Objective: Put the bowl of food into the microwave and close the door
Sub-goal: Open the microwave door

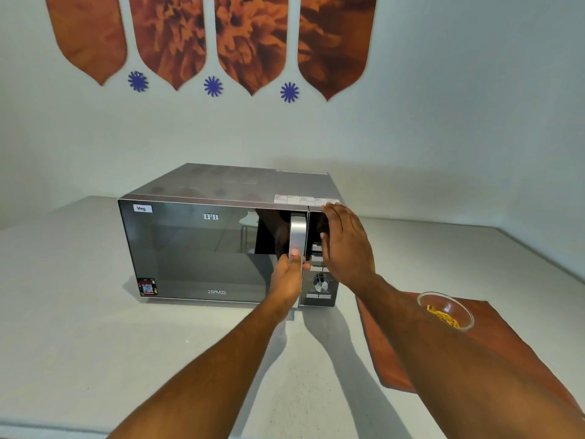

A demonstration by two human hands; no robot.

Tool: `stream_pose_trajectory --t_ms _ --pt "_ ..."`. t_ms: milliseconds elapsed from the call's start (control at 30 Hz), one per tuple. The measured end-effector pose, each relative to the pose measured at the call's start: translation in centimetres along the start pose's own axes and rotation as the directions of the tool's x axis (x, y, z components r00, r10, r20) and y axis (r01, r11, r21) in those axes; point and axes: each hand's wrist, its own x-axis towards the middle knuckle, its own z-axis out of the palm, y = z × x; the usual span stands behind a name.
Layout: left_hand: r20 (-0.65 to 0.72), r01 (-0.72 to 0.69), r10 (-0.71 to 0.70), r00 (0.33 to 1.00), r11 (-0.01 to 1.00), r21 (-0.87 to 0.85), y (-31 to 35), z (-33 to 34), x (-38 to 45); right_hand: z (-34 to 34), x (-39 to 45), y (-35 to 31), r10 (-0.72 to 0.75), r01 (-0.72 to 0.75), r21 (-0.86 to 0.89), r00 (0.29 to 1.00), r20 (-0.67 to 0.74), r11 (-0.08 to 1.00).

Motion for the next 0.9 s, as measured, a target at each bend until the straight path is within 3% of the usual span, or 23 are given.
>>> stream_pose_trajectory --t_ms 100,400,600,900 --pt "-0.018 -0.012 0.011 1.000 0.999 -0.049 -0.1 0.5 0.2 -0.2 0.0 -0.2 0.008 -0.008 0.001 1.000 0.018 1.000" --pt "-0.033 -0.106 0.107 0.994 0.994 0.023 -0.5 0.1 -0.1 -0.5 0.0 0.0 -0.007 0.007 -0.003 1.000 0.025 1.000" --pt "-0.069 -0.212 0.211 0.975 0.977 -0.010 -2.9 -2.3 -5.0 -0.9 -0.4 -0.3 -0.008 0.008 0.023 1.000 0.006 1.000" --pt "-0.221 -0.222 0.199 0.955 0.971 -0.085 -3.6 -5.3 -13.2 -1.9 -0.8 -0.7 -0.003 0.001 0.055 0.999 0.037 0.998"
